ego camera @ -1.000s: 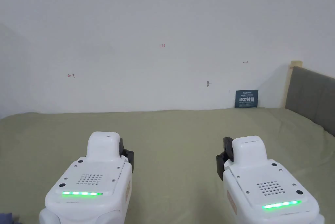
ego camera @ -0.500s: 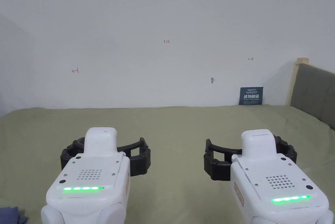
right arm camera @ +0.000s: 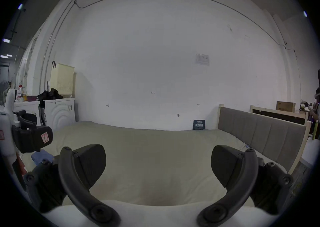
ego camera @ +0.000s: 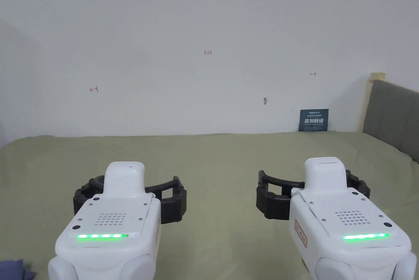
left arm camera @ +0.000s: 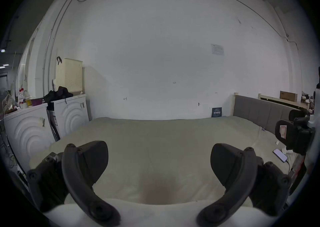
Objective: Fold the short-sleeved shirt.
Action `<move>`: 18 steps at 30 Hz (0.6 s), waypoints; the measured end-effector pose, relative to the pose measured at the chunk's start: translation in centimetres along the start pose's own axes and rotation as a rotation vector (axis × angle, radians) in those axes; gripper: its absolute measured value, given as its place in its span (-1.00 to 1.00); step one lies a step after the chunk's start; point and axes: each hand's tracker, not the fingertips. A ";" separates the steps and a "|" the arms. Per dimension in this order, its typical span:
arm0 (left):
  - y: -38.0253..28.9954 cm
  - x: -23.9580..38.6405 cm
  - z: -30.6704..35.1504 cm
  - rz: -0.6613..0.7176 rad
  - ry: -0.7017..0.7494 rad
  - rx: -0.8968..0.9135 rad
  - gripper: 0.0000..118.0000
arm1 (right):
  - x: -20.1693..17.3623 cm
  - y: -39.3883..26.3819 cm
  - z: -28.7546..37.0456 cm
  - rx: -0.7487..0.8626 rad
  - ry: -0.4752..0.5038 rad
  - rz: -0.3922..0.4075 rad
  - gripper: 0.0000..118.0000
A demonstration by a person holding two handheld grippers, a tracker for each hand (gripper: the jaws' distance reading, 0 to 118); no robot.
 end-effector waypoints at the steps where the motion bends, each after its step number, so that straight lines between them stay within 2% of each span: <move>1: 0.1 0.0 0.1 -0.002 -0.002 -0.002 1.00 | -0.1 0.2 0.2 0.006 -0.011 0.006 1.00; 7: 0.4 0.0 0.3 0.002 -0.014 -0.015 1.00 | -0.2 -0.7 -1.7 -0.047 -0.023 0.083 1.00; 18: 0.5 -0.7 -0.4 0.009 -0.013 -0.022 1.00 | 0.0 -1.3 -1.8 -0.013 -0.023 0.071 1.00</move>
